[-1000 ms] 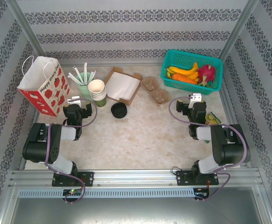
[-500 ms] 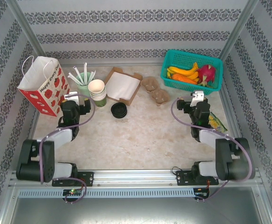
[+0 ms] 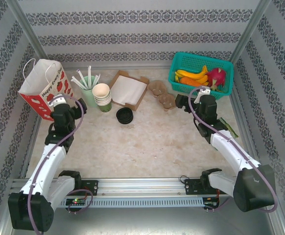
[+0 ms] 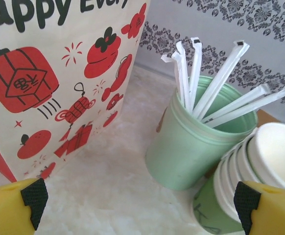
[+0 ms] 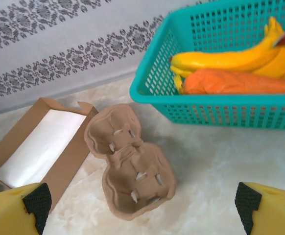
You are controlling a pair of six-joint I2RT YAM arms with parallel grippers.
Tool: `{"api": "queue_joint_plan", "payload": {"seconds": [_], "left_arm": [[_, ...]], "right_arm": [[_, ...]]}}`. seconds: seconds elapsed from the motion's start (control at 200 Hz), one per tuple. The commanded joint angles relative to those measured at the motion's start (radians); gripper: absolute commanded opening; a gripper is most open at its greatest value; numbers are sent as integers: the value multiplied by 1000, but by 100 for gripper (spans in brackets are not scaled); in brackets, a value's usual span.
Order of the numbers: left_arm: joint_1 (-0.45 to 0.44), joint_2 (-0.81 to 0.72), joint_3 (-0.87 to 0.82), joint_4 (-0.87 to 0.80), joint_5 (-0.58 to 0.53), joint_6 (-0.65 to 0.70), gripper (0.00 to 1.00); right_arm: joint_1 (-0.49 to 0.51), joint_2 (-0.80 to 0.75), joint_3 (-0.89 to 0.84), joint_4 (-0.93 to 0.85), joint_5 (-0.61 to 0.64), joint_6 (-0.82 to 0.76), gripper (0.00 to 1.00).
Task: Pack the takeout coffee
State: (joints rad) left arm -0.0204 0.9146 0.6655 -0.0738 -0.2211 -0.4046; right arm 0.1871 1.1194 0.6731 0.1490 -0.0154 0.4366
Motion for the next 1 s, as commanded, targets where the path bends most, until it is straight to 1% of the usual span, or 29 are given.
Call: {"api": "queue_joint_plan", "payload": {"seconds": [0.0,0.075,0.22,0.355,0.375,0.415,0.5,0.565,0.63,0.694,0.789,0.889,0.944,0.999], "left_arm": [[-12,94,169,-324,67,-139,99],[-11,200,308,-467,107,-165,99],[-13,346,489,-589,225,-136,99],[-29,486,665,-757,274,-103,100],[-36,505,692,-780,272,-94,100],[-51,538,744,-824,263,-75,98],[-92,597,839,-900,207,-43,93],[-112,637,899,-946,172,-29,91],[-119,675,941,-971,175,-15,85],[-122,710,979,-988,178,-5,81],[-122,758,1020,-1006,149,-1,77],[-122,798,1046,-1004,127,-1,74],[-122,821,1059,-1001,137,-6,73],[-121,844,1074,-1001,157,-5,70]], "right_arm": [[1,2,51,-40,15,122,98],[5,23,86,-50,6,139,98],[8,44,105,-26,38,248,98],[11,58,127,-44,54,257,98],[11,57,125,-43,62,255,98],[14,51,117,-42,91,255,98],[18,27,87,-35,177,266,98],[18,11,65,-24,206,277,98],[16,4,58,-24,184,269,98],[17,6,61,-25,139,242,98],[17,15,69,-18,64,210,98],[18,22,83,-40,51,195,98],[18,23,83,-45,57,191,98],[19,21,76,-33,64,192,98]]}}
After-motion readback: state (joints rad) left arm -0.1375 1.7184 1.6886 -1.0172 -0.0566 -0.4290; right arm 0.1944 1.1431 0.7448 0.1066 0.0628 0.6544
